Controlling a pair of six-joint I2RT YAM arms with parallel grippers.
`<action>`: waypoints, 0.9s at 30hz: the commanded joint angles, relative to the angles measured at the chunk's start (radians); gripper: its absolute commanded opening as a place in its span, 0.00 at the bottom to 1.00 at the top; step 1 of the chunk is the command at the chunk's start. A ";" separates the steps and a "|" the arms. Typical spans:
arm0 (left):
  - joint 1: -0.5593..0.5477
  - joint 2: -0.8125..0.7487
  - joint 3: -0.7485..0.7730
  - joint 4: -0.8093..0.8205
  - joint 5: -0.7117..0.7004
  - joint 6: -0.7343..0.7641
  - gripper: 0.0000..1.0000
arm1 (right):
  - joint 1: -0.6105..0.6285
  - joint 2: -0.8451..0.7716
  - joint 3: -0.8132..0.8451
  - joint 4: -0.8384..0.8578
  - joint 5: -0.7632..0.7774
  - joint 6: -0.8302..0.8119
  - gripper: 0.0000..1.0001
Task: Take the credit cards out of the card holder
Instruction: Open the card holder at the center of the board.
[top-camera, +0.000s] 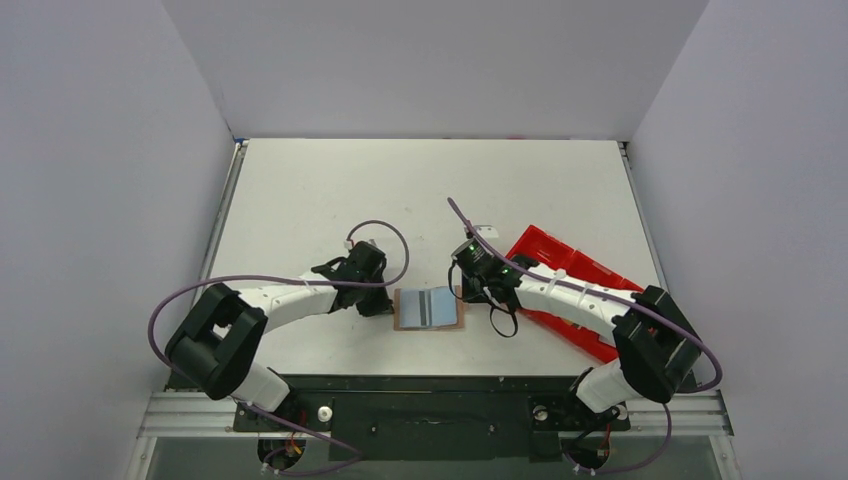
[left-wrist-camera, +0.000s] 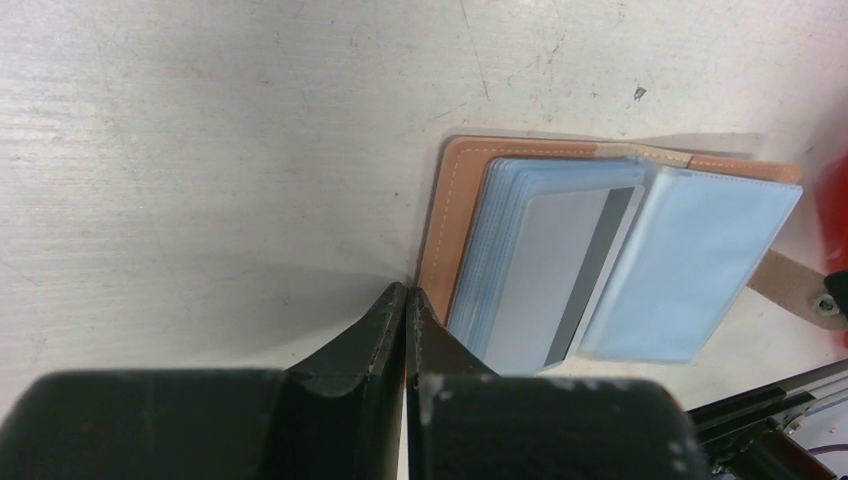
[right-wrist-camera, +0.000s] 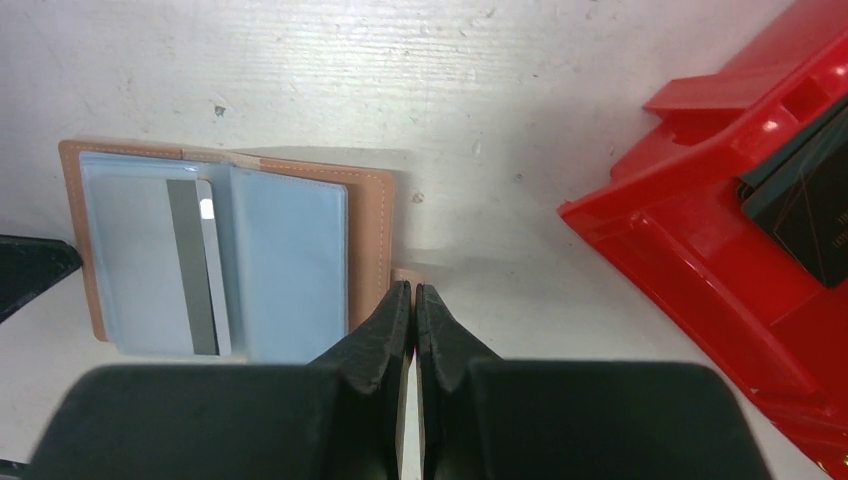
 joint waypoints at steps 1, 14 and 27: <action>0.003 -0.074 -0.013 -0.033 -0.021 0.005 0.00 | 0.002 0.048 0.024 0.106 -0.016 -0.023 0.00; 0.005 -0.136 -0.019 -0.060 -0.046 0.005 0.00 | 0.006 -0.073 0.094 0.014 0.025 -0.014 0.40; 0.003 -0.103 0.052 -0.067 -0.033 0.035 0.00 | 0.077 -0.036 0.122 0.091 -0.100 0.065 0.46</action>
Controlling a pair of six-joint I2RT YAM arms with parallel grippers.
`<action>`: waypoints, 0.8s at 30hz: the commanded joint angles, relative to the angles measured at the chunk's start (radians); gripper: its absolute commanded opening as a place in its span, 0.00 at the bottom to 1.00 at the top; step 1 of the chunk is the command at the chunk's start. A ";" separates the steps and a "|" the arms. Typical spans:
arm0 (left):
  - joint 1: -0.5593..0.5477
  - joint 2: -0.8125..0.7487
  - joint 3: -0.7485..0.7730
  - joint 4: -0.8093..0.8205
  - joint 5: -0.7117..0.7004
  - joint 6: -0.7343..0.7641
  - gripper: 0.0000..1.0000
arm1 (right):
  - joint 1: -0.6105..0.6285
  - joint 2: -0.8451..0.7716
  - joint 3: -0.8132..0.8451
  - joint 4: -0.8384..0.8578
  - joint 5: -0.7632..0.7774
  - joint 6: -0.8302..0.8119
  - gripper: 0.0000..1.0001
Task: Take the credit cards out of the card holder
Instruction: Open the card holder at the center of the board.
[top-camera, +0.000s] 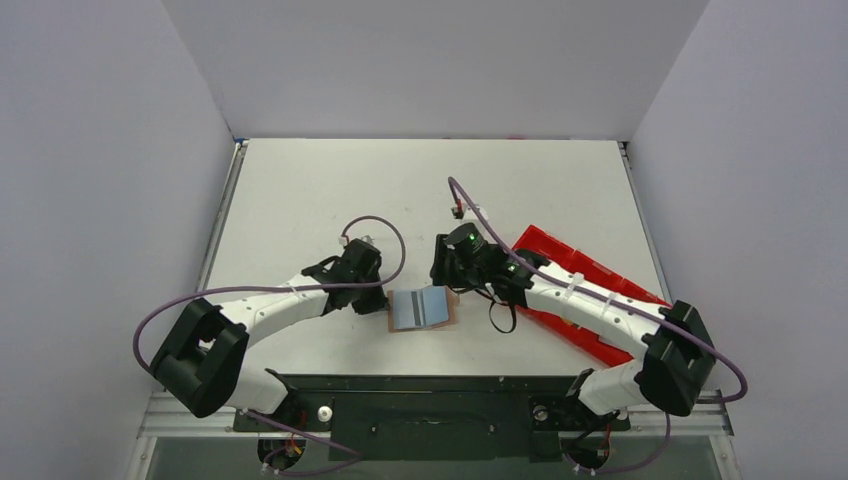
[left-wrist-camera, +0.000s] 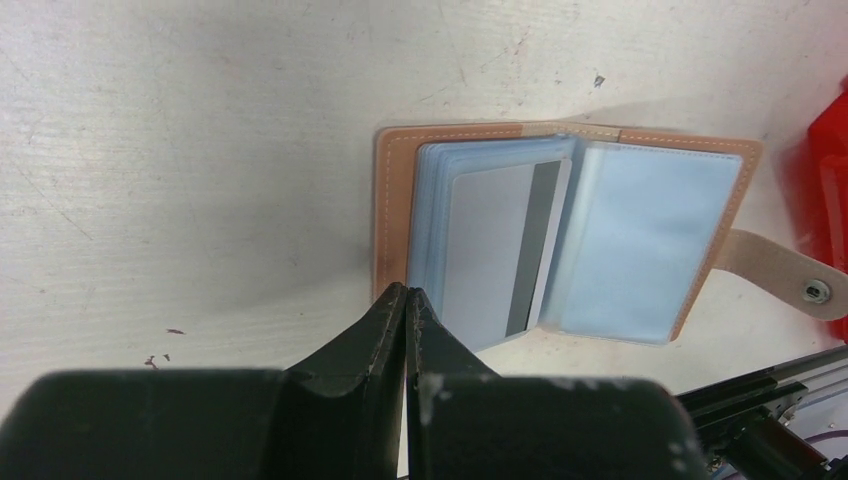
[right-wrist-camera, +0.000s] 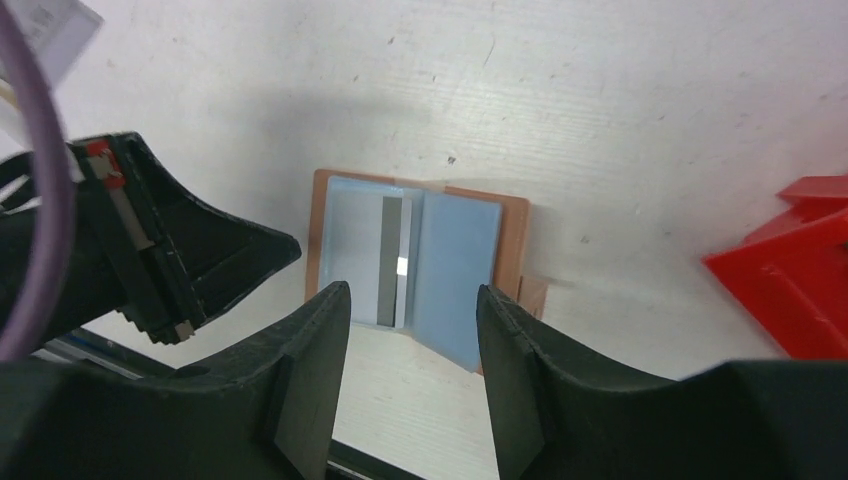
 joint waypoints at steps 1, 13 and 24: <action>0.003 0.007 0.057 0.007 -0.004 0.022 0.00 | 0.013 0.097 -0.029 0.071 -0.066 0.044 0.45; 0.001 0.043 0.060 0.025 0.000 0.027 0.00 | 0.005 0.226 -0.081 0.140 -0.068 0.040 0.48; -0.001 0.079 0.049 0.049 0.000 0.025 0.00 | 0.008 0.286 -0.098 0.202 -0.118 0.065 0.34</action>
